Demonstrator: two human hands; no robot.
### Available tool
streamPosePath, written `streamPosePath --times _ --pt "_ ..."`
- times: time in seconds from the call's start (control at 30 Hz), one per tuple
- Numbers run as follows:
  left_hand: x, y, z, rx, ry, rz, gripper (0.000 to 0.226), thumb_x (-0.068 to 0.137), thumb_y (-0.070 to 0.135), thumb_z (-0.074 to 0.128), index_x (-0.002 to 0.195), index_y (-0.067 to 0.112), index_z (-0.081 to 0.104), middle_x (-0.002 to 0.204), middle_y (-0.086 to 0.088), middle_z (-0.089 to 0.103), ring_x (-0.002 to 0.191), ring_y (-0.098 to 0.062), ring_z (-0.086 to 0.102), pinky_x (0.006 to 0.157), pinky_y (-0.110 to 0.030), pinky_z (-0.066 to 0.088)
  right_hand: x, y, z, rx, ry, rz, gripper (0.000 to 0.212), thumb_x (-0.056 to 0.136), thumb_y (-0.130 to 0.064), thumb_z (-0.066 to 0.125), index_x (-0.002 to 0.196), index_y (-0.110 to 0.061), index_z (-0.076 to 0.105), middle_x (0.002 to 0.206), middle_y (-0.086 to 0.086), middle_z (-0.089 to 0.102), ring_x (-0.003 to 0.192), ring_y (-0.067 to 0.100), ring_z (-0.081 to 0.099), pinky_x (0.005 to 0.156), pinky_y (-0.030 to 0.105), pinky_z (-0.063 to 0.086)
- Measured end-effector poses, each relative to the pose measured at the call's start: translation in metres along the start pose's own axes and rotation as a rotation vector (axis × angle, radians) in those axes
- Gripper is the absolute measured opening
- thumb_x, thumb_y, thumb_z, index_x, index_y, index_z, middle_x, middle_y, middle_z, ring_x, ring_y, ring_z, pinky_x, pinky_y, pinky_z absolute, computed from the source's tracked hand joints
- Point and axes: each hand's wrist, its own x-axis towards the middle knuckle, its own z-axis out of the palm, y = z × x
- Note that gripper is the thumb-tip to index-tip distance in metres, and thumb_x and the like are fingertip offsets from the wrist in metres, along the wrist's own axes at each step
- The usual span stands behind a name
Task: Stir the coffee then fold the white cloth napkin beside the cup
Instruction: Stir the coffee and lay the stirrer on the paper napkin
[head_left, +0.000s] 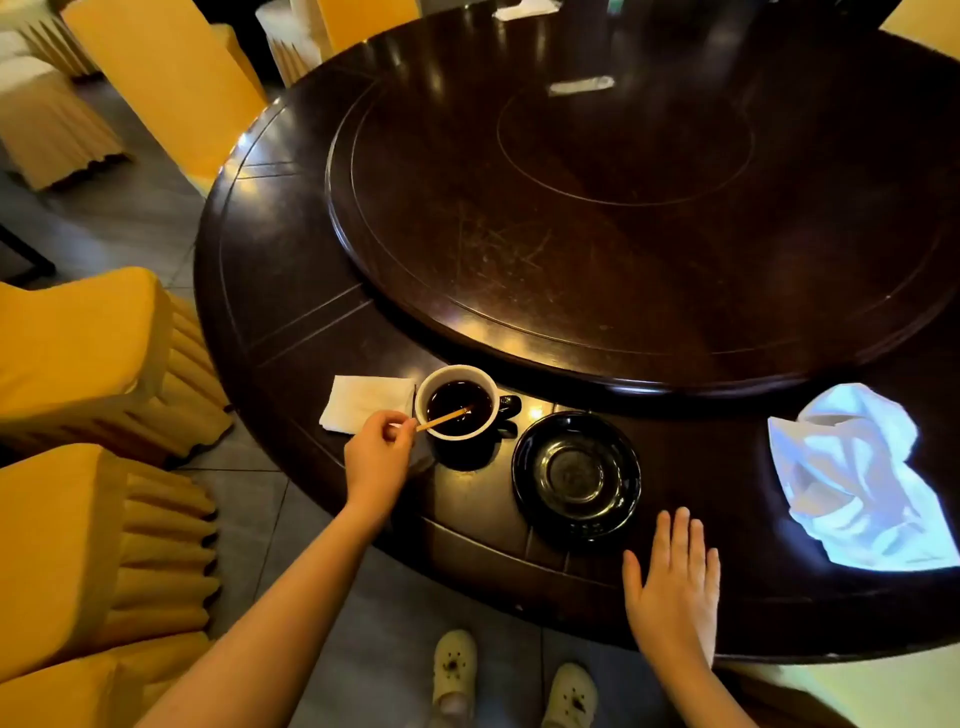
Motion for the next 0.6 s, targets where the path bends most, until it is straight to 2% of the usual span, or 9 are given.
streamPosePath --times 0.1,0.23,0.37,0.47,0.6 --pt "0.012 0.007 -0.006 0.134 -0.019 0.046 0.008 0.087 0.011 0.058 0.085 0.007 0.065 0.071 -0.003 0.059 0.063 -0.01 0.051 0.058 -0.024 0.037 -0.001 0.0 -0.002 -0.004 0.022 0.021 0.085 0.089 -0.056 -0.006 0.136 -0.001 0.038 0.143 0.021 0.042 0.134 0.035 0.037 0.109 0.043 0.014" --pt "0.027 0.016 -0.018 0.45 -0.197 0.082 0.014 0.088 0.013 0.057 0.094 0.005 0.068 0.086 -0.014 0.066 0.082 -0.026 0.059 0.069 -0.028 0.041 -0.001 0.001 0.001 -0.029 0.048 0.036 0.084 0.089 -0.056 -0.006 0.137 -0.001 0.037 0.144 0.021 0.04 0.135 0.034 0.036 0.11 0.043 0.014" --pt "0.034 0.021 -0.03 0.693 -0.321 0.146 0.021 0.09 0.019 0.055 0.097 0.007 0.071 0.096 -0.017 0.07 0.089 -0.03 0.061 0.076 -0.034 0.046 -0.001 0.001 0.002 -0.039 0.044 0.05 0.085 0.088 -0.056 -0.006 0.137 -0.002 0.037 0.145 0.02 0.04 0.135 0.034 0.035 0.11 0.043 0.013" --pt "0.034 0.023 -0.038 0.782 -0.3 0.19 0.023 0.091 0.021 0.053 0.094 0.006 0.07 0.092 -0.015 0.07 0.084 -0.028 0.062 0.075 -0.034 0.048 -0.002 0.001 0.002 -0.036 0.058 0.049 0.085 0.088 -0.056 -0.007 0.138 -0.002 0.036 0.146 0.02 0.039 0.136 0.033 0.034 0.11 0.043 0.013" --pt "0.038 0.033 -0.05 0.89 -0.161 0.262 0.024 0.091 0.023 0.051 0.096 0.006 0.067 0.093 -0.016 0.069 0.086 -0.033 0.063 0.076 -0.04 0.051 -0.003 -0.001 0.0 -0.032 0.05 0.053 0.086 0.088 -0.056 -0.006 0.137 -0.002 0.038 0.145 0.02 0.04 0.135 0.034 0.035 0.11 0.045 0.015"
